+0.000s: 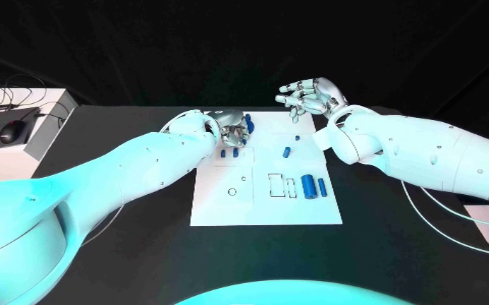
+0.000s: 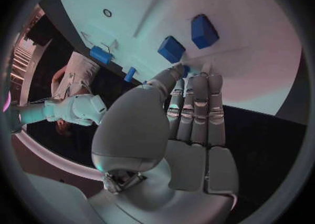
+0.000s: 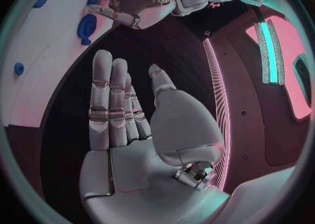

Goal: Assemble the parts on the task board

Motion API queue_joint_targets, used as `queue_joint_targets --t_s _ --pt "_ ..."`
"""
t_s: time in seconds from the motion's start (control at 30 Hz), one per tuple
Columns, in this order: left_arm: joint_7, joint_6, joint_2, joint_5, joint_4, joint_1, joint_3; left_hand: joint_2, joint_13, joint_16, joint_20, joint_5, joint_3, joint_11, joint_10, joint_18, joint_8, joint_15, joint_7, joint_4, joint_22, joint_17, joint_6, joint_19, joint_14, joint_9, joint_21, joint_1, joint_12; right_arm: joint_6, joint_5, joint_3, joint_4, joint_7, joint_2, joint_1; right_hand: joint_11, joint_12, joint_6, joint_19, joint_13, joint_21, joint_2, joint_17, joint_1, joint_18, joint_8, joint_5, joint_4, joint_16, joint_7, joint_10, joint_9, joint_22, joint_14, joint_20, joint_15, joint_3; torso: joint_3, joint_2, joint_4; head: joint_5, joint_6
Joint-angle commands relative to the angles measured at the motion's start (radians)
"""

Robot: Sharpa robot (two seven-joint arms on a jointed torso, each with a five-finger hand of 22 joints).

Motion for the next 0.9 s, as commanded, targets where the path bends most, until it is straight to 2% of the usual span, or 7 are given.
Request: queue_joint_targets --t_s 0.03,0.47,0.67,0.9 --pt "0.01 0.021 0.004 0.008 -0.002 0.0 0.0 0.001 -0.001 0.004 -0.003 -0.006 0.007 -0.001 0.007 0.014 -0.002 -0.003 -0.001 -0.001 0.002 0.002 -0.004 0.007 0.004 -0.001 0.006 -0.011 -0.006 0.007 0.001 0.001 0.002 0.01 0.001 0.001 -0.005 -0.001 -0.001 -0.007 -0.001 0.005 0.008 0.001 -0.001 0.019 -0.006 0.003 -0.001 0.006 0.006 0.0 0.0 0.001 -0.005 0.0 0.0 0.001 0.0006 0.0 0.0 -0.002 -0.001" --pt "-0.001 0.044 0.01 0.009 -0.011 -0.001 -0.002 0.006 -0.001 0.013 -0.003 -0.007 0.014 -0.001 0.013 0.016 -0.002 -0.002 0.002 -0.003 0.012 0.004 0.002 0.01 0.007 -0.001 0.01 -0.012 -0.005 0.007 0.001 0.001 0.003 0.01 0.003 0.003 -0.005 -0.001 -0.001 -0.007 -0.001 0.005 0.008 0.001 -0.001 0.019 -0.006 0.003 -0.001 0.006 0.006 0.0 0.0 0.001 -0.005 0.0 0.0 0.001 -0.0001 0.0 0.0 -0.005 -0.003" --pt "-0.002 0.041 0.01 0.009 -0.014 -0.001 -0.002 0.021 0.0 0.028 -0.008 -0.008 0.02 -0.015 0.054 0.019 -0.002 -0.013 0.006 -0.005 0.023 0.01 0.023 0.022 0.032 0.0 0.023 -0.008 -0.003 0.006 0.001 0.001 0.003 0.01 0.003 0.004 -0.005 -0.001 -0.001 -0.007 -0.001 0.005 0.008 0.001 -0.001 0.019 -0.006 0.003 -0.001 0.006 0.006 0.0 0.0 0.001 -0.005 0.0 0.0 0.001 0.0001 0.0 0.0007 -0.005 -0.004" --pt "0.002 0.029 0.01 0.009 -0.014 -0.001 -0.003 0.033 0.0 0.025 -0.015 -0.008 0.023 -0.021 0.078 0.018 -0.002 -0.019 0.007 -0.012 0.03 0.014 0.044 0.026 0.047 0.0 0.028 -0.006 -0.009 0.006 0.001 0.001 0.004 0.01 0.002 0.004 -0.005 -0.001 -0.001 -0.007 -0.001 0.005 0.008 0.001 -0.001 0.019 -0.006 0.003 -0.001 0.006 0.006 0.0 0.0 0.001 -0.005 0.0 0.0 0.001 0.0 0.0 0.0003 -0.005 -0.004"
